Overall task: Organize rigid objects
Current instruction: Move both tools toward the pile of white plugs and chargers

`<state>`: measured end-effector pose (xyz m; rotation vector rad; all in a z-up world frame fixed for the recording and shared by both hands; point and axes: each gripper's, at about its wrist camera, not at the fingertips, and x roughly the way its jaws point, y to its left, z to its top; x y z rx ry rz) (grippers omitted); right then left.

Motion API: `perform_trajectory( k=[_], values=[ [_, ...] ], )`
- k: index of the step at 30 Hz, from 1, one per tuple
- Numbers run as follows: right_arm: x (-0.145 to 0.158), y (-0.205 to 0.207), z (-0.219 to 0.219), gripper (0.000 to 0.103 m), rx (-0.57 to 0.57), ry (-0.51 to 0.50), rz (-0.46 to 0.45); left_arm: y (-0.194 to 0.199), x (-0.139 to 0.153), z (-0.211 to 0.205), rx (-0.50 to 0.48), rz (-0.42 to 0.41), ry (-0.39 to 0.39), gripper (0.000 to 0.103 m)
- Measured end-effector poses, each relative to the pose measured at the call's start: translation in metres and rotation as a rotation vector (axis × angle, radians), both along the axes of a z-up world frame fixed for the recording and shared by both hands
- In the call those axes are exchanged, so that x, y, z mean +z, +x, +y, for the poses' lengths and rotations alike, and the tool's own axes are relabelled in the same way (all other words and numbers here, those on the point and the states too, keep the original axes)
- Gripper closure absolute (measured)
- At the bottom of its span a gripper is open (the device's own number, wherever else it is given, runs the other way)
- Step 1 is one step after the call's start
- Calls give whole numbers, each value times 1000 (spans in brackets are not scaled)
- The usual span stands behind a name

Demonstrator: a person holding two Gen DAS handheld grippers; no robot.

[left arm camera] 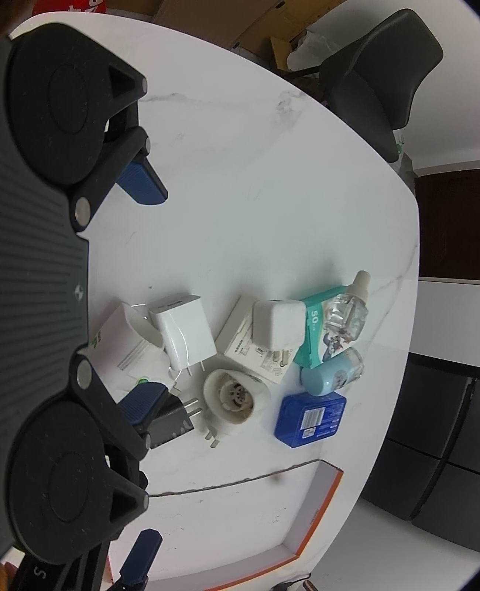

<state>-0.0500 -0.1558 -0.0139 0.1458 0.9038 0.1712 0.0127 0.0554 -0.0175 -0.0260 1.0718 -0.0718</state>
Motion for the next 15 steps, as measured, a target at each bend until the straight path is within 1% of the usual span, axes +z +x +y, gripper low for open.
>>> perform_trajectory(
  k=[2, 11, 15],
  values=[
    [3, 7, -5, 15, 2, -1, 2, 0, -1, 0, 6, 4, -4, 0],
    [4, -3, -5, 15, 11, 8, -2, -4, -4, -6, 5, 16, -7, 0],
    [0, -31, 6, 15, 12, 13, -3, -6, -5, -12, -2, 19, -6, 0]
  ],
)
